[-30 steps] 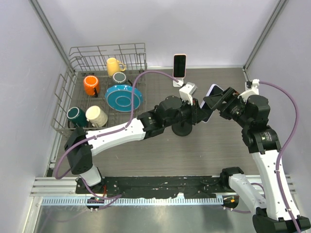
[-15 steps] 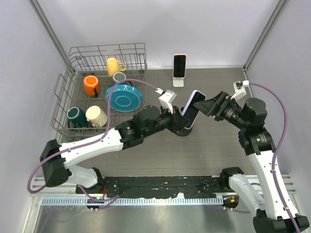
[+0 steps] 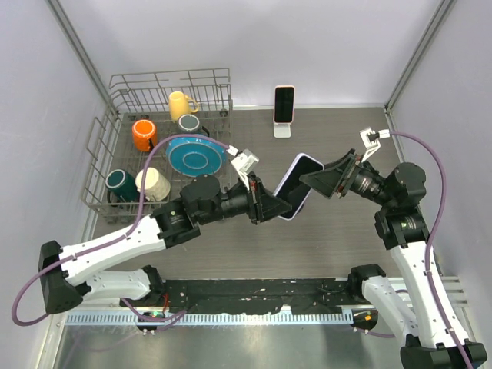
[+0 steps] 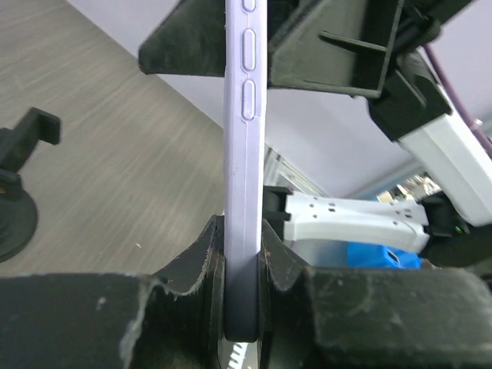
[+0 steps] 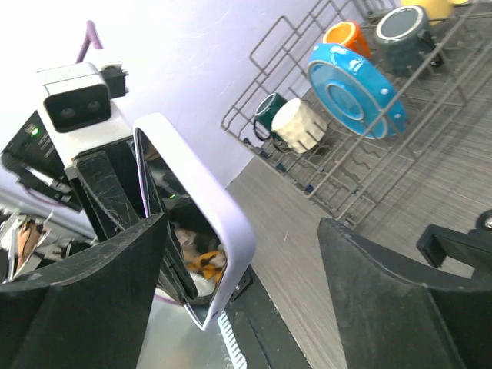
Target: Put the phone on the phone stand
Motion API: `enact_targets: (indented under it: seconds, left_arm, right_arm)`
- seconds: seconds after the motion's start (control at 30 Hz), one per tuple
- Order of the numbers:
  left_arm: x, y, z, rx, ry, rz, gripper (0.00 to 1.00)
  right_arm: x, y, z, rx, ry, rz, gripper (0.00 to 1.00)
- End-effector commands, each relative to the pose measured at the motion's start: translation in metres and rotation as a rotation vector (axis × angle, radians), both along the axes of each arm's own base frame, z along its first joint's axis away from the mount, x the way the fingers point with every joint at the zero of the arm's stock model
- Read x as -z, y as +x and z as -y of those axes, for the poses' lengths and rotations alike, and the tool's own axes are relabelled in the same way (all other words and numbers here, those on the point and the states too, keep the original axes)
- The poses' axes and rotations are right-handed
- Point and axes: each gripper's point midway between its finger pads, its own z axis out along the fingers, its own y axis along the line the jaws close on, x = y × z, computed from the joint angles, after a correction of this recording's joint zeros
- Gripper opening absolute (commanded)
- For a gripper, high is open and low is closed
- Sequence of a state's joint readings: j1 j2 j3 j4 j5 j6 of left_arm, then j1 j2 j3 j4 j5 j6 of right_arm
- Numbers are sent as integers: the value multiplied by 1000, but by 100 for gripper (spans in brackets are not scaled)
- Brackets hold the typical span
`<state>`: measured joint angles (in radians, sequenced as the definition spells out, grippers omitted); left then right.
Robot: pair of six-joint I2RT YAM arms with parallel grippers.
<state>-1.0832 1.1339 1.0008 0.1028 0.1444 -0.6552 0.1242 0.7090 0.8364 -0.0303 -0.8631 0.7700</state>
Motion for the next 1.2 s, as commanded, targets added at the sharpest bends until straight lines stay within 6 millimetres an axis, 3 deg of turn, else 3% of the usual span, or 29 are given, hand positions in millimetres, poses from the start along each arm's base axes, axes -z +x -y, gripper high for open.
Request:
enact_targets:
  seconds: [0.0,0.13,0.3,0.47,0.67,0.77,1.1,1.13,1.17]
  left_arm:
    - [-52,-29,-9,130,-161,71,0]
    - [-49,-38,-11,178,-145,76,0]
    - [-44,-46,-11,220,-134,87,0]
    - [-39,-51,-12,247,-137,109,0]
    - [-35,-54,-10,273,-133,113,0]
    - [-35,-53,-9,274,-131,116,0]
    - [-42,-56,-13,274,-146,122,0]
    - [-43,-57,-14,280,-150,123,0]
    - [-44,-59,-15,288,-152,125,0]
  right_arm:
    - [-27,-28,-8,-140,15,170,82]
    - [-31,-40,-12,-219,9,201,60]
    - [-37,-62,-14,-305,13,252,44]
    - [-36,-75,-15,-376,19,245,42]
    - [-36,-87,-18,-429,14,266,31]
    - [-37,-91,-20,-446,14,274,2]
    - [-42,-92,-19,-401,36,277,1]
    - [-43,-92,-19,-407,38,262,7]
    - [-44,-92,-19,-410,41,252,27]
